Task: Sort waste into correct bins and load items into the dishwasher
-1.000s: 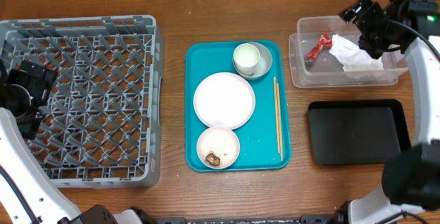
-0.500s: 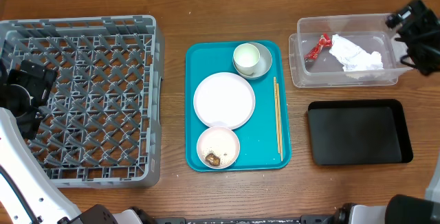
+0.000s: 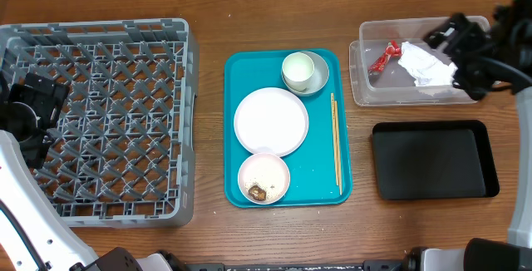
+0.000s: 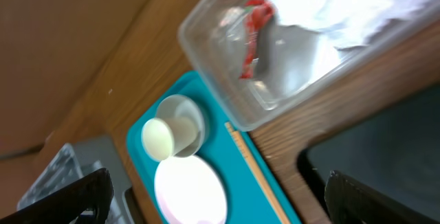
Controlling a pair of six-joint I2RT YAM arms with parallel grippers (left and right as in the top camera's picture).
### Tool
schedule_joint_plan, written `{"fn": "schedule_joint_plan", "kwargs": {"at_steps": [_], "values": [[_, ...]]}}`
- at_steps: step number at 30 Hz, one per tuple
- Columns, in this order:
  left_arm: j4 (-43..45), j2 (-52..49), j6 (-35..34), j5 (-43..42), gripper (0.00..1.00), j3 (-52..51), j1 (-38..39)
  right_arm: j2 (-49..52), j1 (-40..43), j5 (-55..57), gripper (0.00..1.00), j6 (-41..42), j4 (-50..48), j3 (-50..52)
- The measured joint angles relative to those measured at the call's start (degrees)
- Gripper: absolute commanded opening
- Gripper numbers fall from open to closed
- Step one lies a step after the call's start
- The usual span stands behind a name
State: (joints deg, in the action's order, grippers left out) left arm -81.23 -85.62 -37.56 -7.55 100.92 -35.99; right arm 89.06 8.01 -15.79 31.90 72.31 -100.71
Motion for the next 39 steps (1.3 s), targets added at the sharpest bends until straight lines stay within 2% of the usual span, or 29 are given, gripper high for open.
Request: {"fn": "schedule_joint_plan", "kwargs": {"at_steps": [7,12,16,21,27,39], "values": [[0.00,0.00,0.00,0.00,1.00,0.00,0.00,0.50,-10.19,1.16,1.00,-0.11,-2.89,0.00],[0.00,0.00,0.00,0.00,1.00,0.00,0.00,0.59,-12.17,4.39,1.00,-0.17,-4.26,0.00],[0.00,0.00,0.00,-0.02,1.00,0.00,0.00,0.61,-8.94,5.75,1.00,0.44,-4.20,0.00],[0.00,0.00,0.00,0.00,1.00,0.00,0.00,0.61,0.28,6.80,1.00,0.92,-2.27,0.00],[-0.02,0.00,0.00,-0.02,1.00,0.00,0.00,0.61,7.63,7.34,1.00,1.09,-0.94,0.00],[0.31,0.00,-1.84,-2.05,1.00,0.00,-0.02,0.61,9.57,7.26,1.00,1.09,-0.92,0.00]]}}
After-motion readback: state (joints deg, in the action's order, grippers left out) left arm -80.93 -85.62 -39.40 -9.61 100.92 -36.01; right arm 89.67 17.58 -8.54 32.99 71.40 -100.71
